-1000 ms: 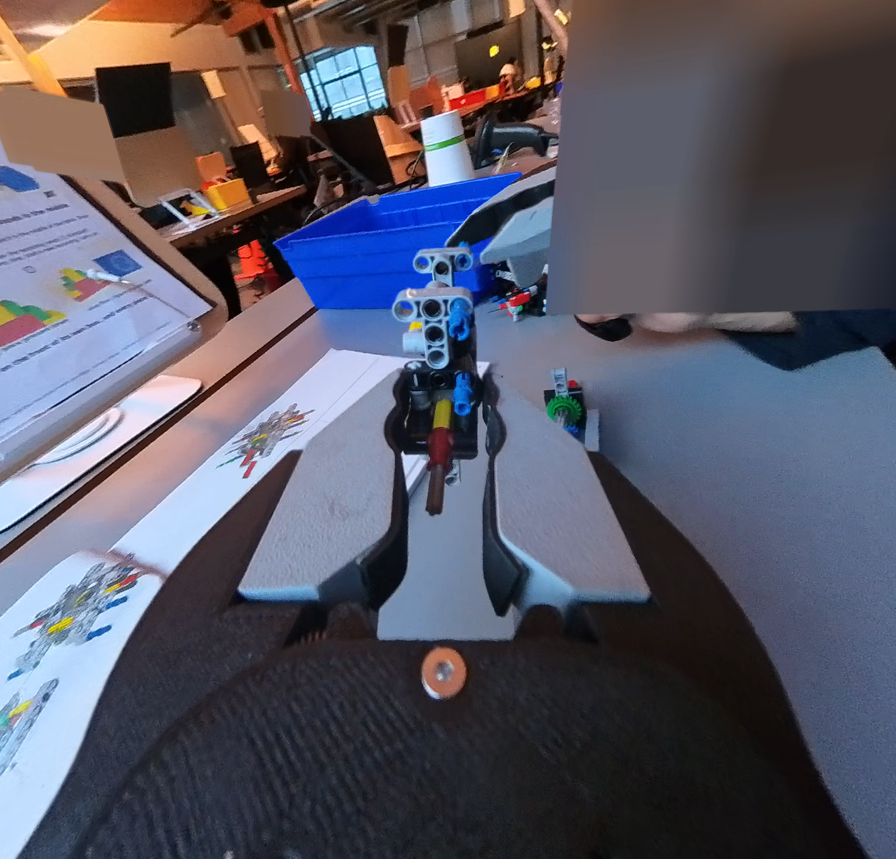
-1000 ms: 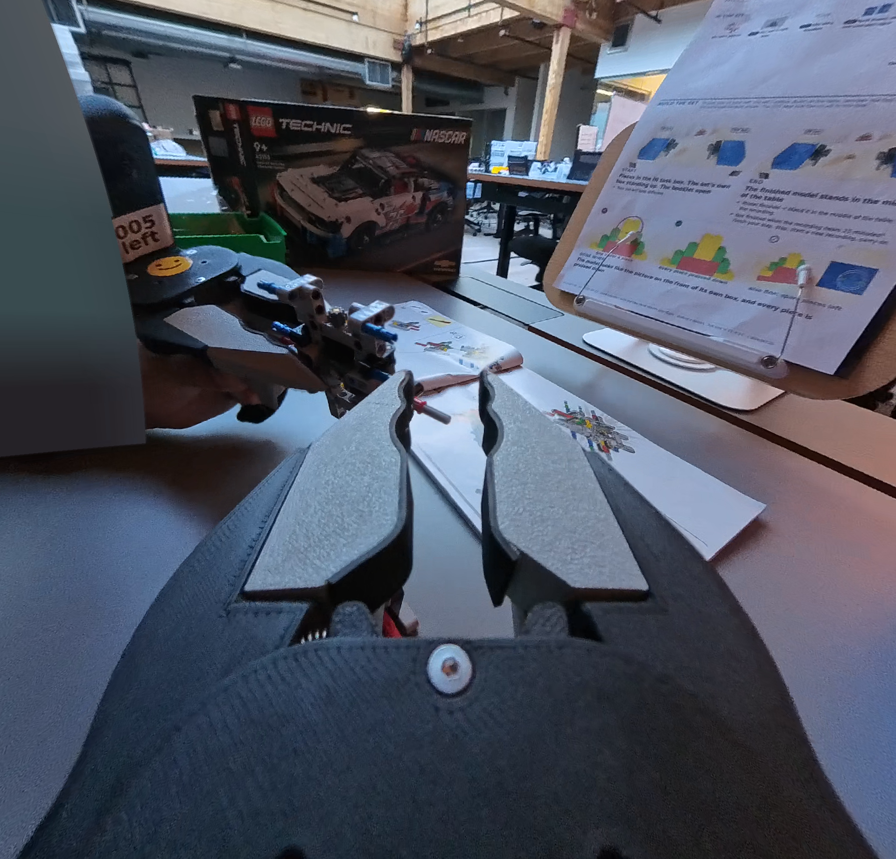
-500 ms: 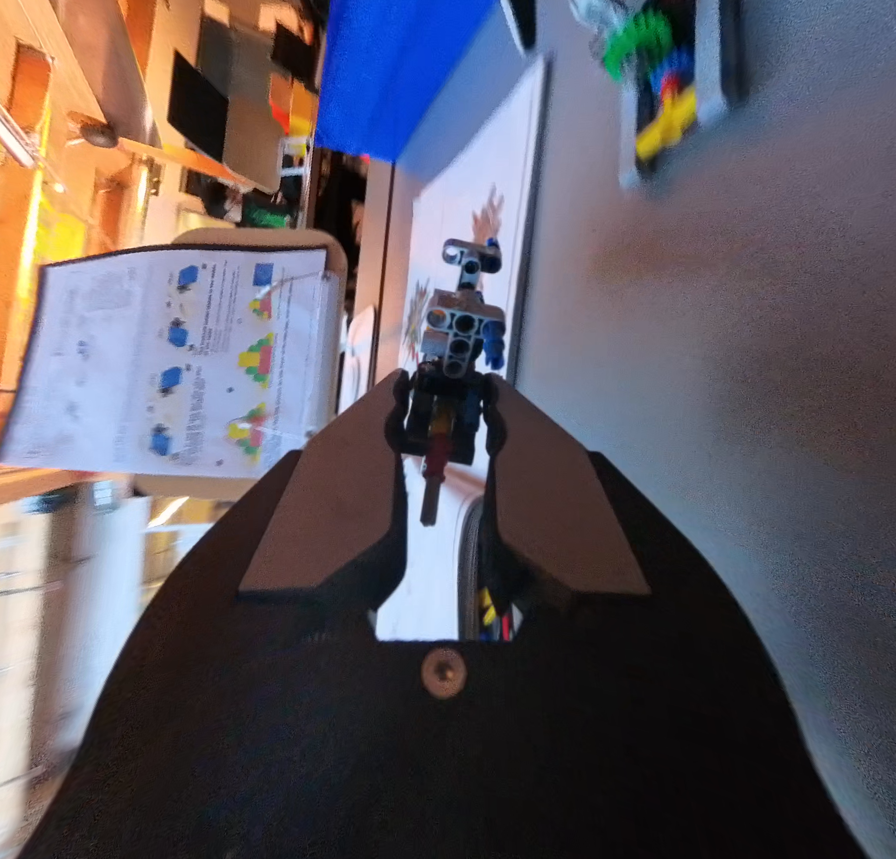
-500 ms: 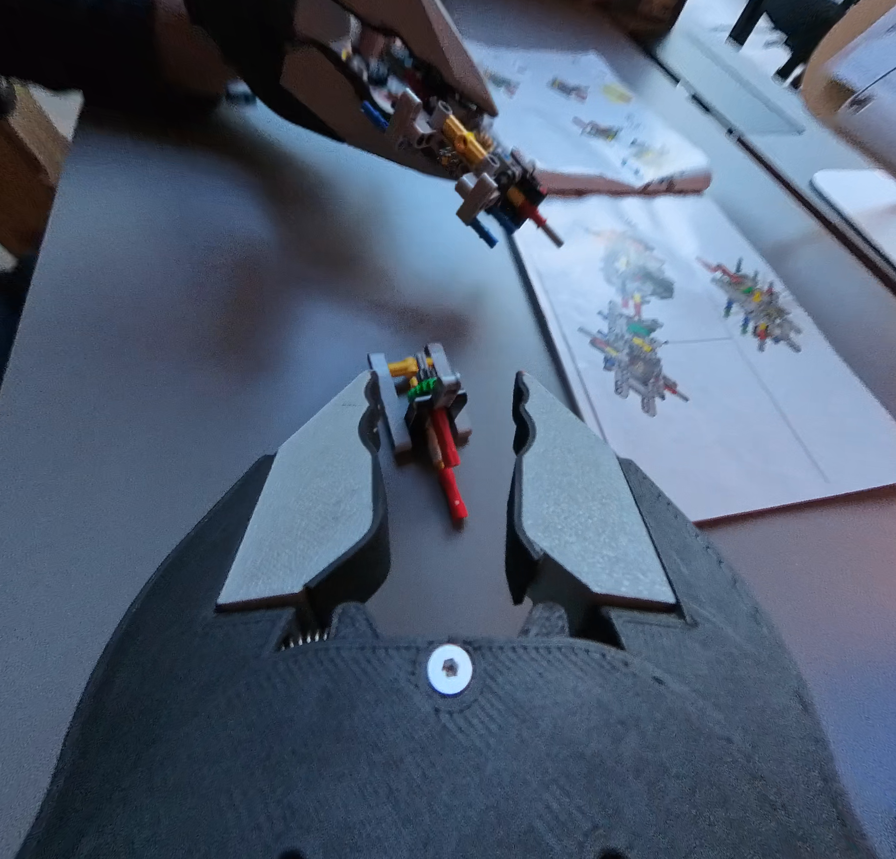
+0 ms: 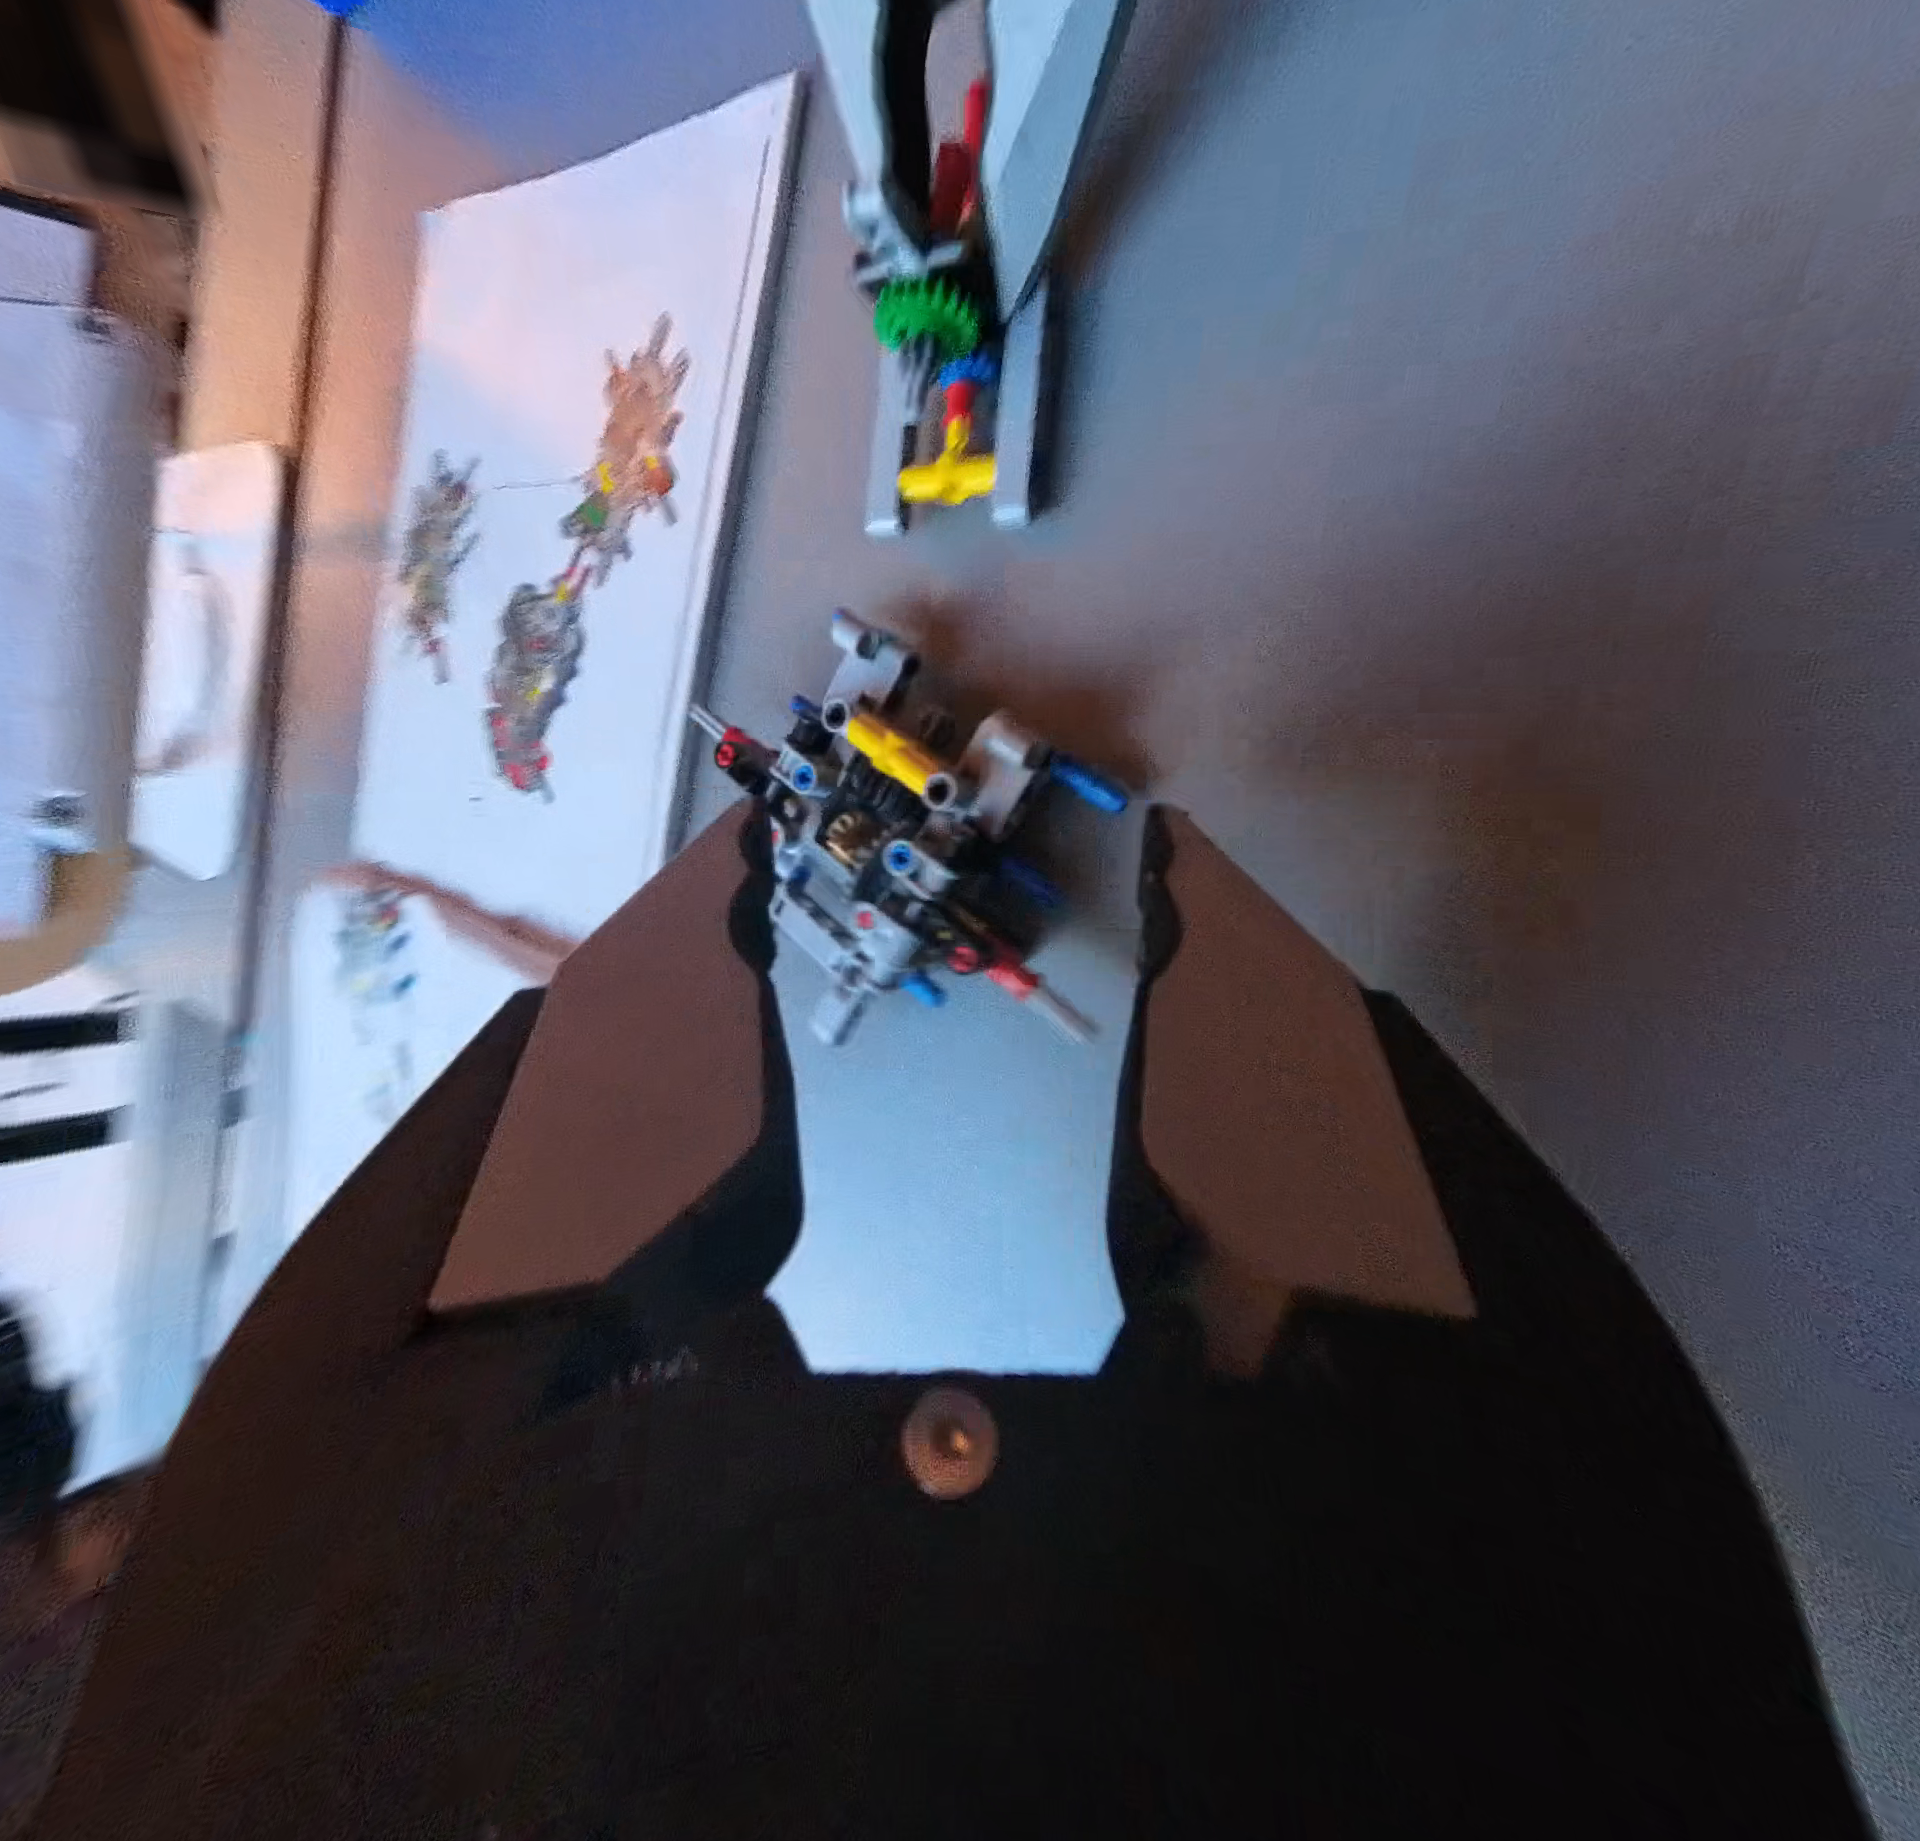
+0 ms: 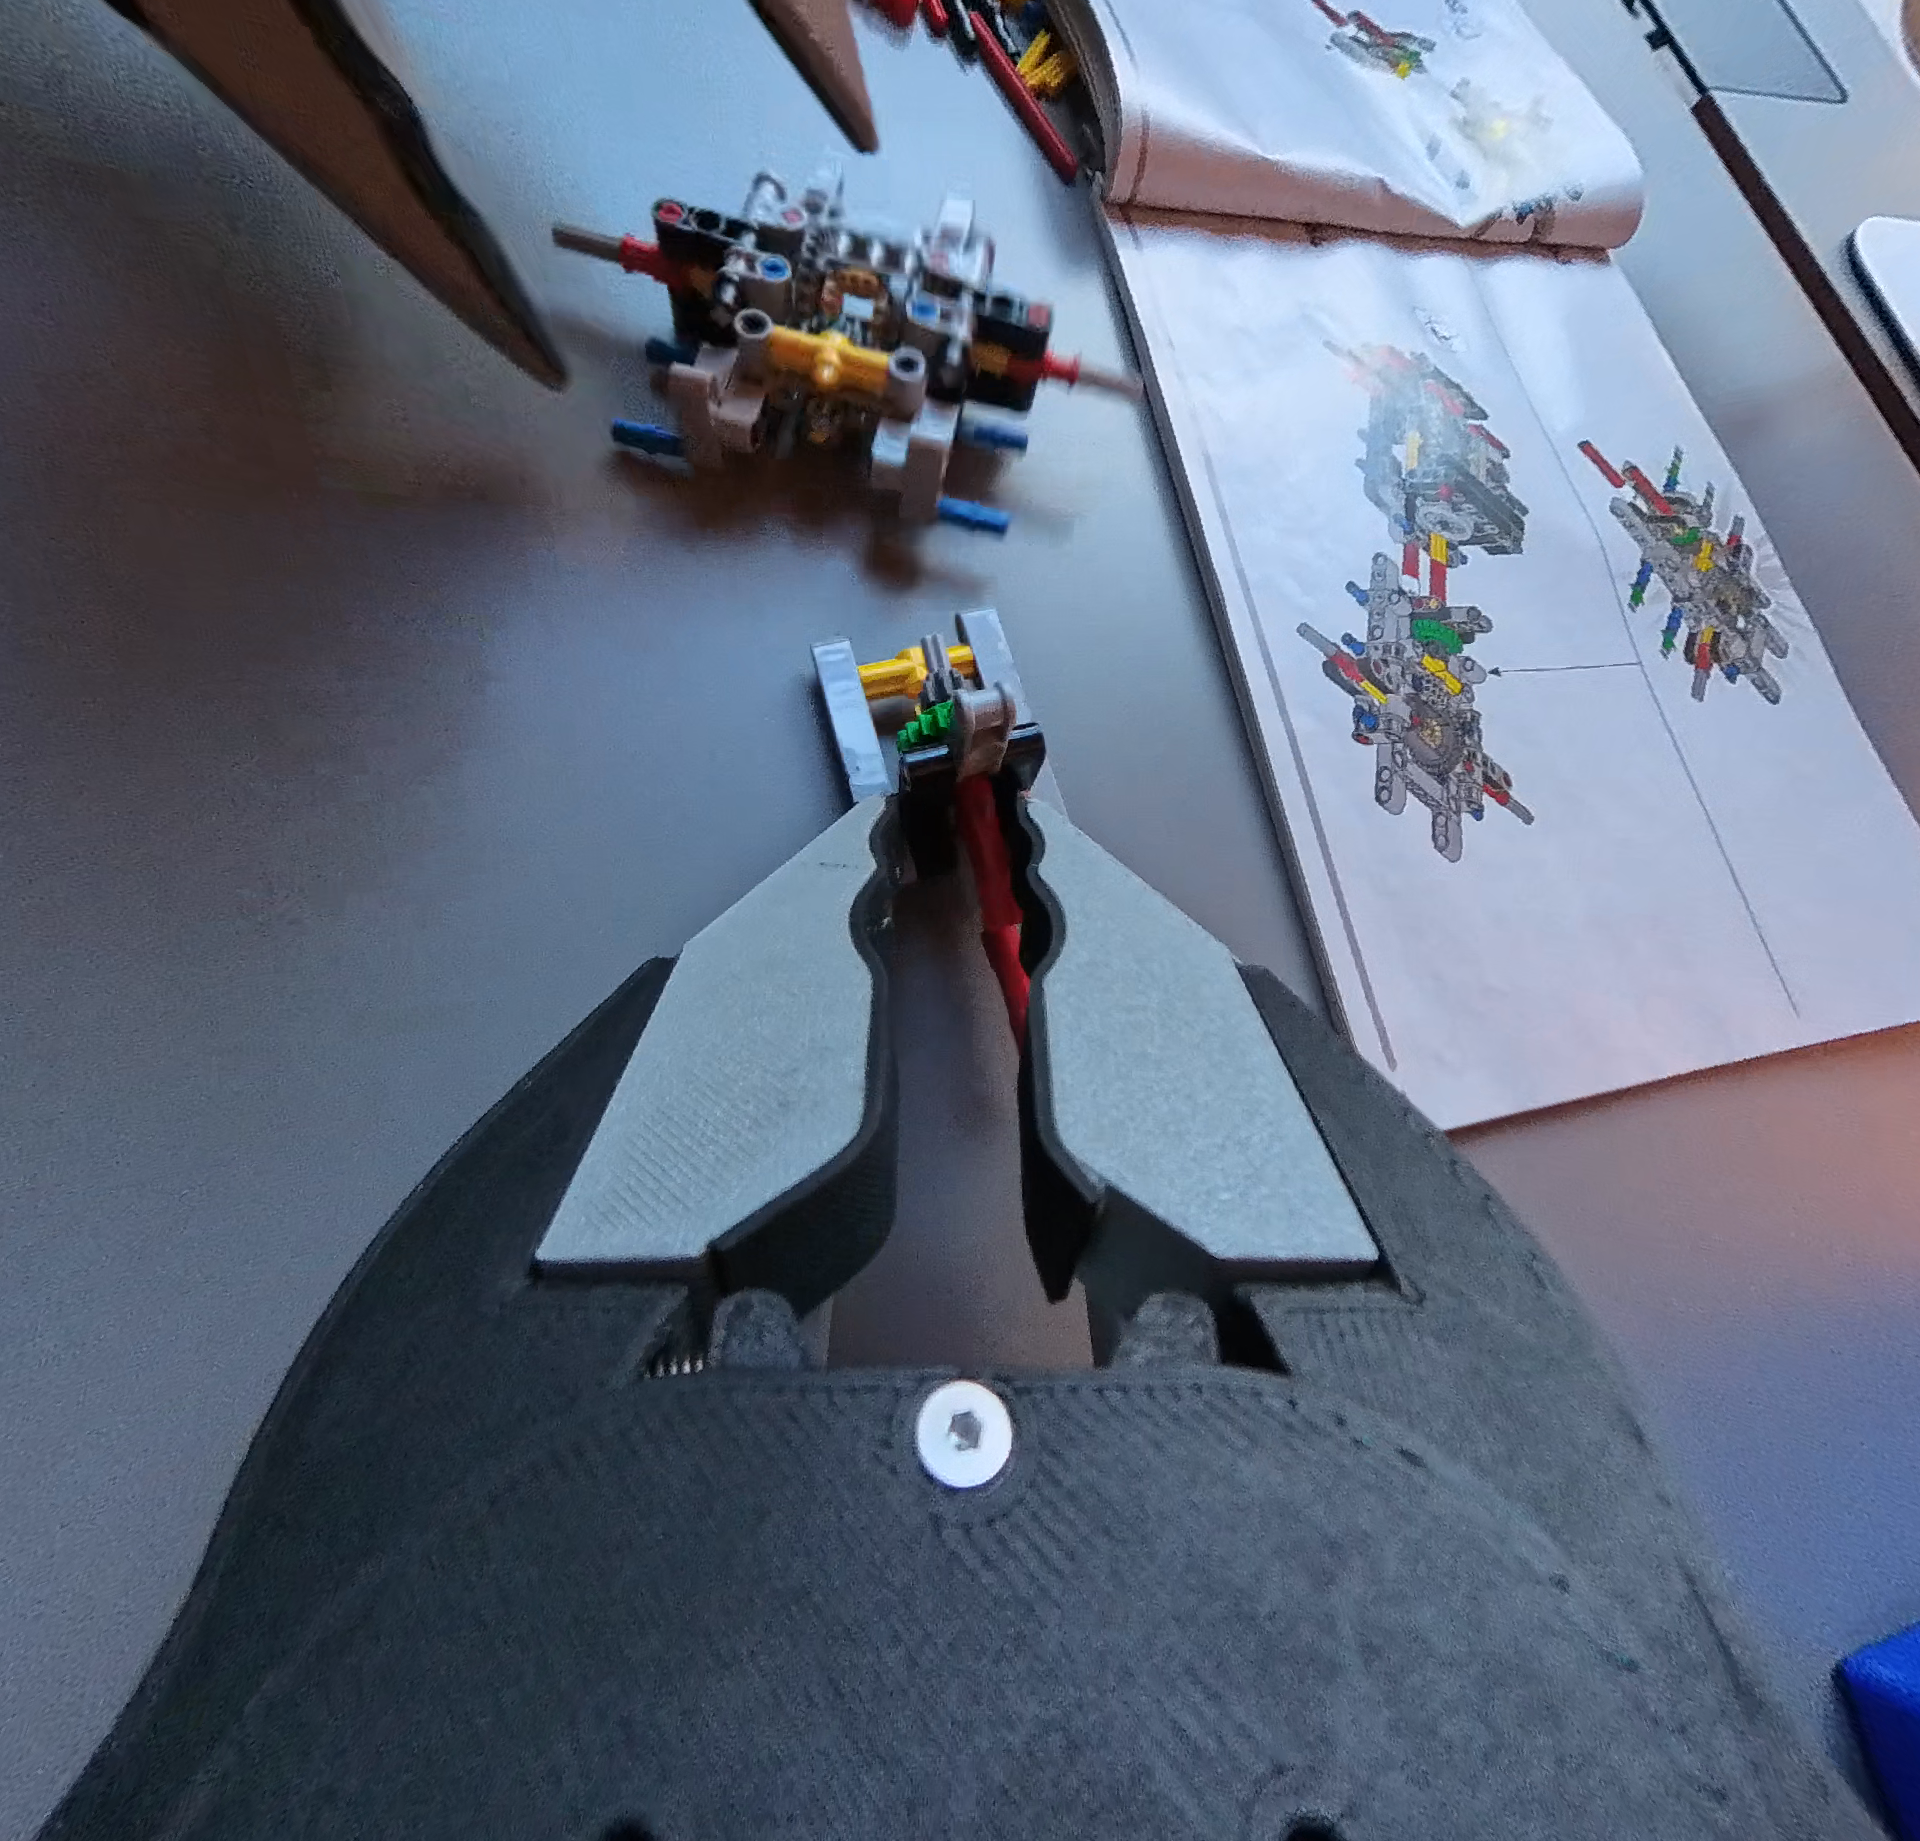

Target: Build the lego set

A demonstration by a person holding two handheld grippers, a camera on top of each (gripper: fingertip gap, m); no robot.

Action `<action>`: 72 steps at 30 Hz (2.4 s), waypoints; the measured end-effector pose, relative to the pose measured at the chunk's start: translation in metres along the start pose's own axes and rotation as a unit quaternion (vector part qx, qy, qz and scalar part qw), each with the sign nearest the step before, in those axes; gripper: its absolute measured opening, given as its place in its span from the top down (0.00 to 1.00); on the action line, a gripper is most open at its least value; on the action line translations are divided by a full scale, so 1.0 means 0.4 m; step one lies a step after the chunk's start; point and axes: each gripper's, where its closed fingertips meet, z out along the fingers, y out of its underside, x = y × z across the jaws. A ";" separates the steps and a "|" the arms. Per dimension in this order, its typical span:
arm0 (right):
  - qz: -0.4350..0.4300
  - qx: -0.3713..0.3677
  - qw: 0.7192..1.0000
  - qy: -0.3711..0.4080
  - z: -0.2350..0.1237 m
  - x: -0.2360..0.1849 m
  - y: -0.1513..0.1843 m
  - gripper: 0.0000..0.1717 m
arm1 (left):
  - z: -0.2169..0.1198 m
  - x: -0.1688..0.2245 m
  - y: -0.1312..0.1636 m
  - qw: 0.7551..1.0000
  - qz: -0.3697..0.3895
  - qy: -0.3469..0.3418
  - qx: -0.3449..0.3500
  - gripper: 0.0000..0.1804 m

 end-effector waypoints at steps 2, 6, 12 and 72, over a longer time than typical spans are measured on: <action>-0.001 0.001 1.000 -0.005 0.001 -0.007 -0.007 0.90 | -0.032 0.017 -0.021 0.998 -0.015 0.062 0.021 0.64; -0.002 0.003 1.000 -0.028 0.005 -0.031 -0.015 0.91 | -0.031 -0.047 0.019 0.996 0.037 0.083 -0.014 0.63; 0.023 -0.009 0.998 -0.057 0.021 -0.059 -0.020 0.91 | 0.037 -0.023 0.031 0.964 0.148 0.213 -0.060 0.61; 0.063 0.002 0.997 -0.044 0.054 -0.059 -0.041 0.91 | -0.270 0.011 0.525 0.943 -0.189 0.099 -0.257 0.99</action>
